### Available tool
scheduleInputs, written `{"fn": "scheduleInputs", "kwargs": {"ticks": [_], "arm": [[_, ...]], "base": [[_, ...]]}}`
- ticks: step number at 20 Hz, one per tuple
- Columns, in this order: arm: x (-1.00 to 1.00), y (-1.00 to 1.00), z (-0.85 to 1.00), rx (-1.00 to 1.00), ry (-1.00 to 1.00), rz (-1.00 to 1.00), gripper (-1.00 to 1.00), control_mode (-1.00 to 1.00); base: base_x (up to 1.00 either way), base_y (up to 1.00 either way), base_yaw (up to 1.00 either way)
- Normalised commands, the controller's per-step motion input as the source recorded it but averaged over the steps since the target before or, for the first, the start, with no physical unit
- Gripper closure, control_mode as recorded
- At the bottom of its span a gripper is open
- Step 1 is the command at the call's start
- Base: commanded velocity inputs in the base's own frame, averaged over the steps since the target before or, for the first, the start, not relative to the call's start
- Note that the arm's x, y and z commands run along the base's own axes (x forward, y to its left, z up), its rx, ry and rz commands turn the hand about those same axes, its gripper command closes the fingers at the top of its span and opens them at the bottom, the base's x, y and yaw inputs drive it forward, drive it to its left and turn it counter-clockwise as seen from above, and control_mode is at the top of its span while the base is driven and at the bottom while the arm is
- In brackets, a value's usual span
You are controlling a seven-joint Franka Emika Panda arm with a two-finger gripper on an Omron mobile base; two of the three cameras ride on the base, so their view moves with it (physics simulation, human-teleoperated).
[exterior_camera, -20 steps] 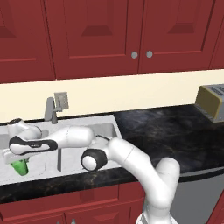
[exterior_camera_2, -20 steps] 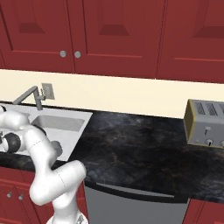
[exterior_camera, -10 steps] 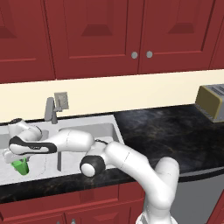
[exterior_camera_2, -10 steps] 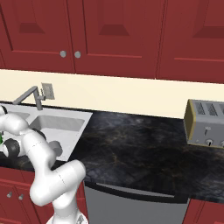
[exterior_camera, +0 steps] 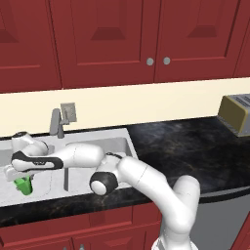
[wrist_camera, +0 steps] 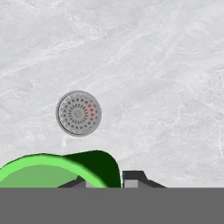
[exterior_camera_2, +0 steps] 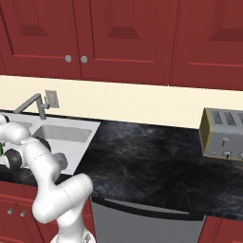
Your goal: Move any existing items from the left basin to the right basin for drying. Then move the cup from the counter to the left basin of the sink for washing.
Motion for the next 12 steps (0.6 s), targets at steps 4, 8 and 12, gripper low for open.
{"fn": "scheduleInputs", "kwargs": {"ticks": [4,8,12], "arm": [[0.0,0.0,-0.1,0.03,0.0,0.0,-1.0,-1.0],[0.0,-0.02,0.06,0.04,-0.01,0.0,-1.0,-1.0],[0.0,0.0,0.3,0.03,0.0,0.0,-1.0,-1.0]], "base": [[0.0,0.0,0.0],[0.0,0.0,0.0],[0.0,0.0,0.0]]}}
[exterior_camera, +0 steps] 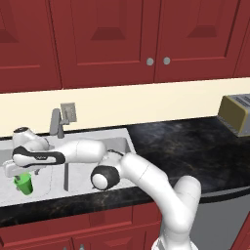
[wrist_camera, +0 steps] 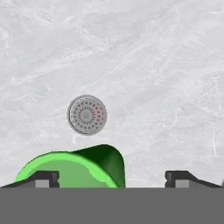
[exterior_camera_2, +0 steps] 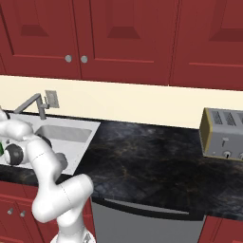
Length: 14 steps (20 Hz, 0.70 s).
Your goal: Move any existing items from the left basin to the right basin for drying. Then move the cup from the counter to the left basin of the sink for washing.
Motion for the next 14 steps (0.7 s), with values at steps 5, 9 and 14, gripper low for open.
{"fn": "scheduleInputs", "kwargs": {"ticks": [5,9,14], "arm": [[0.0,0.0,0.41,0.01,0.0,0.0,-1.0,-1.0],[-0.03,0.0,0.39,0.0,0.0,0.0,-1.0,-1.0],[-0.19,0.0,0.36,0.0,0.0,-0.01,-1.0,-1.0]], "base": [[0.0,0.0,0.0],[0.0,0.0,0.0],[0.0,0.0,0.0]]}}
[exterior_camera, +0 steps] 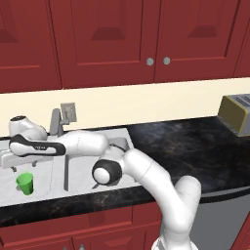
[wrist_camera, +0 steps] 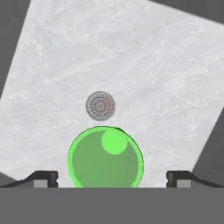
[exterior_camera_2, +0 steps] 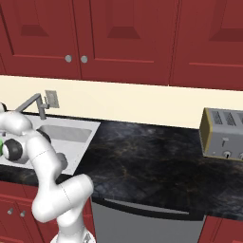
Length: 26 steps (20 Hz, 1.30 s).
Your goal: Move any existing items from the left basin to the right basin for drying. Then move the cup from the counter to the left basin of the sink for washing.
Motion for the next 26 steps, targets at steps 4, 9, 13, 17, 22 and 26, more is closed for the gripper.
{"fn": "scheduleInputs", "kwargs": {"ticks": [4,9,13,17,22,26], "arm": [[-0.38,0.0,0.41,0.0,0.0,-0.04,-1.0,-1.0],[-0.36,0.0,0.51,0.0,0.0,-0.05,-1.0,-1.0],[-0.3,-0.06,0.5,0.0,0.0,-0.03,-1.0,-1.0],[-0.45,-0.12,0.45,0.0,-0.01,-0.03,-1.0,-1.0],[-0.57,-0.16,0.34,0.0,-0.02,-0.04,-1.0,-1.0],[-0.66,-0.15,0.18,0.0,-0.04,-0.04,-1.0,-1.0]], "base": [[0.0,0.0,0.0],[0.0,0.0,0.0],[0.0,0.0,0.0],[0.0,0.0,0.0],[0.0,0.0,0.0],[0.0,0.0,0.0]]}}
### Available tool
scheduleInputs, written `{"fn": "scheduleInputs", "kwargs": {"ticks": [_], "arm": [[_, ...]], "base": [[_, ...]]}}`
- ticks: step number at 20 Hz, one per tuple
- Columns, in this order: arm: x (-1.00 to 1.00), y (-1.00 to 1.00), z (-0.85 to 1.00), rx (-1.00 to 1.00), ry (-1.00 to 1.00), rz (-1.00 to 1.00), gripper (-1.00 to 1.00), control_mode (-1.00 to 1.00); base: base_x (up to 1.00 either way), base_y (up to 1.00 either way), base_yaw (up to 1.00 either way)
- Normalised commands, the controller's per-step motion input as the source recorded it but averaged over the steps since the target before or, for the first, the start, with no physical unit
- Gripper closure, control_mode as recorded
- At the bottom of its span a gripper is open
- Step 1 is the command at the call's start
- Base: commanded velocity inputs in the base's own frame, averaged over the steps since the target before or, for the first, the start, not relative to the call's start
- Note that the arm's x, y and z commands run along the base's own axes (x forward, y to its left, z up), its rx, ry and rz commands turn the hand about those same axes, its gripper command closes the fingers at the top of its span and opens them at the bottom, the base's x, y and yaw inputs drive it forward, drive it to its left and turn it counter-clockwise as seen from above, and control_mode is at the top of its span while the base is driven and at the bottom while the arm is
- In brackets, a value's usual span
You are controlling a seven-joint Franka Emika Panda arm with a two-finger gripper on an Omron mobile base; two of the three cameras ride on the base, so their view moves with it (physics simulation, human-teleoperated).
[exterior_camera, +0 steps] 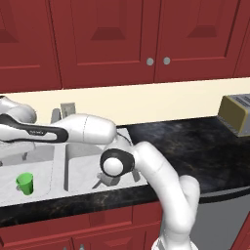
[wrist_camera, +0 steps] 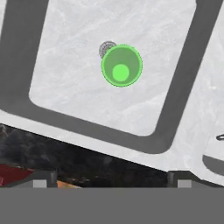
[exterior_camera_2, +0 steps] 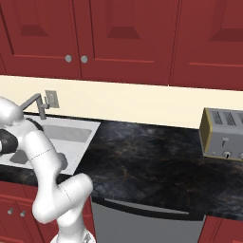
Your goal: Move any existing items from the left basin to the right basin for drying. Then move the cup from the counter to the left basin of the sink for washing.
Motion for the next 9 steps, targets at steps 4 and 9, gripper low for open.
{"fn": "scheduleInputs", "kwargs": {"ticks": [4,9], "arm": [[-0.74,-0.13,0.1,0.01,-0.07,-0.05,-1.0,-1.0],[-0.79,-0.14,0.08,0.02,-0.07,-0.05,-1.0,-1.0]], "base": [[0.0,0.0,0.0],[0.0,0.0,0.0]]}}
